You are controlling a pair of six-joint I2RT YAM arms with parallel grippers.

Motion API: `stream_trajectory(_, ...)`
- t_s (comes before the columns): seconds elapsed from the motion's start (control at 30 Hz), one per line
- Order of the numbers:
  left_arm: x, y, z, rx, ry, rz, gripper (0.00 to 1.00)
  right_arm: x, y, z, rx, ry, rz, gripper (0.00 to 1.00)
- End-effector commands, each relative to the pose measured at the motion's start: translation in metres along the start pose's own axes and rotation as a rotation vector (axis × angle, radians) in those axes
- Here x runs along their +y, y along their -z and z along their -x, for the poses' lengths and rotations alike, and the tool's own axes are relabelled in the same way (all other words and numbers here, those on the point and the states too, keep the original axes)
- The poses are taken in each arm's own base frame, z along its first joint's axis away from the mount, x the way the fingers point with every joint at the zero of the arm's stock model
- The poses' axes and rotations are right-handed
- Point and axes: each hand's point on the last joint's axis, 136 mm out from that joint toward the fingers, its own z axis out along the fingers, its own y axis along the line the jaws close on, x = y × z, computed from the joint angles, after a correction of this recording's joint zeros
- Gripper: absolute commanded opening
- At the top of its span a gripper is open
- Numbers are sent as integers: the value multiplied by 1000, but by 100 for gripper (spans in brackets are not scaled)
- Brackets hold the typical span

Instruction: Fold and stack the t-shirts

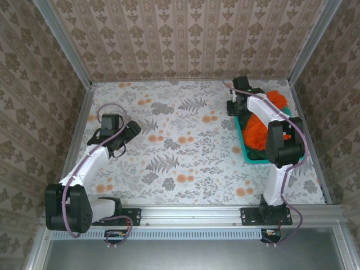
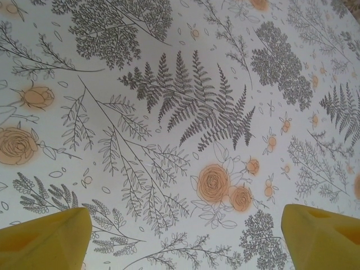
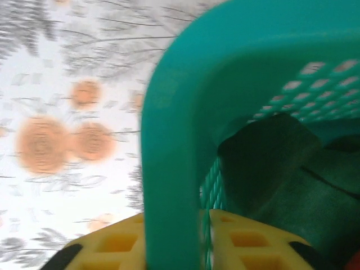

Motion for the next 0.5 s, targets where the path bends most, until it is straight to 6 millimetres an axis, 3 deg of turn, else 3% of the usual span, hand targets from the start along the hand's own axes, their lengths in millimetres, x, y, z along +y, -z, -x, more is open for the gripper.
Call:
stream_trajectory(0.0,-15,13,5,-3,-31,-49,91,29,25,35,-97,-27,131,42)
stream_trajectory(0.17,-23,16,2,12,-69,-58,93,16,88,59,-237,-176,116,70)
stream_trajectory(0.27,-35,18,1,22,-112,-67,94,-22,114,56,-291,-330,47,76)
stream_trajectory(0.37,-48,18,-4,48,-165,-69,97,-63,115,31,-248,-468,-30,77)
stream_trajectory(0.47,-65,16,-15,84,-236,-78,97,-88,100,-1,-165,-535,-78,77)
